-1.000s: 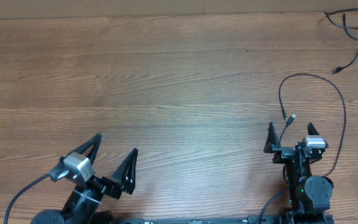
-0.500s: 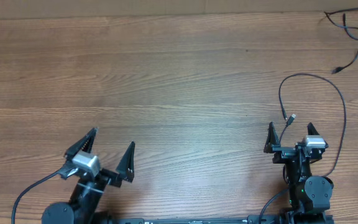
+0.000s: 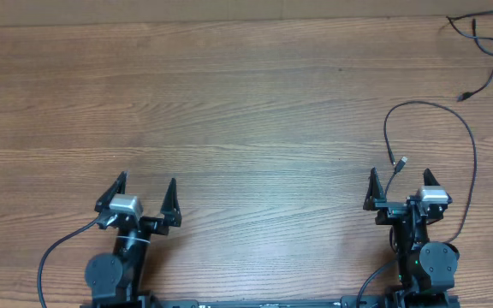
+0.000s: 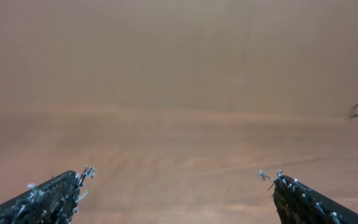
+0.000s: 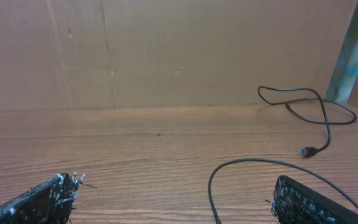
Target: Untangle cables
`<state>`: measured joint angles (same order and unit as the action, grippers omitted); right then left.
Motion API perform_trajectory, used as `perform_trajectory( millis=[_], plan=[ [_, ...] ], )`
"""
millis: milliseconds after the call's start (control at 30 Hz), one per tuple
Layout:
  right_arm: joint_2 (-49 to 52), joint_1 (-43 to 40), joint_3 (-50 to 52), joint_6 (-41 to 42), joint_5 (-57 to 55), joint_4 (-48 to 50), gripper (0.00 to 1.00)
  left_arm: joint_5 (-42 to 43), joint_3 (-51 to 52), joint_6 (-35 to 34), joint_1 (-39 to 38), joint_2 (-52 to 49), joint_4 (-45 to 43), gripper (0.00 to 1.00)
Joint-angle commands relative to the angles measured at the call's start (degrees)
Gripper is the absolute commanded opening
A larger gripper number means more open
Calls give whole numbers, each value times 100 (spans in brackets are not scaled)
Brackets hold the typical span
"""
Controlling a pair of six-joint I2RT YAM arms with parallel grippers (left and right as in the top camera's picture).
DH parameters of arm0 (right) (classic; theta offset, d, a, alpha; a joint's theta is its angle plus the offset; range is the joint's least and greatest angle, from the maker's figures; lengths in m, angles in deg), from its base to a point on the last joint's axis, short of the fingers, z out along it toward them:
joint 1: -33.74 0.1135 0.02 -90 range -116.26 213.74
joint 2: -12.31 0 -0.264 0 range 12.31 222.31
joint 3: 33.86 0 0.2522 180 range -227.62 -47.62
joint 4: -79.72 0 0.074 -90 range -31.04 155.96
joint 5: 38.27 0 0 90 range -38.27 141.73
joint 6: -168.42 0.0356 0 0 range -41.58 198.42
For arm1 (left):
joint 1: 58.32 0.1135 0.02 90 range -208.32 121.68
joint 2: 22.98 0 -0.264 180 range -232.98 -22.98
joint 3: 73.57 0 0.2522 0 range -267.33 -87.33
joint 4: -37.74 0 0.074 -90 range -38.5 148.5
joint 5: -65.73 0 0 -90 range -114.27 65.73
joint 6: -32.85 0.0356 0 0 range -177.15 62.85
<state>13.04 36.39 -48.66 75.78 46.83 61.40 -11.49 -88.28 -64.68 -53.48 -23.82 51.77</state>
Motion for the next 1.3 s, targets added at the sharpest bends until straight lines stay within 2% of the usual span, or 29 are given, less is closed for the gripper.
perform_trajectory(
  millis=[0,67,200,1267],
  plan=[
    [-57,20,59,-24,0,22,100,-944,70,-155,-87,70,264,100],
    [-57,20,59,-26,-2,22,100,-1143,70,-98,-142,70,437,99],
    [-57,20,59,-26,0,22,100,-1099,70,507,-267,70,439,100],
    [-57,20,59,-26,0,22,100,-1130,68,498,-343,59,417,100]
  ],
)
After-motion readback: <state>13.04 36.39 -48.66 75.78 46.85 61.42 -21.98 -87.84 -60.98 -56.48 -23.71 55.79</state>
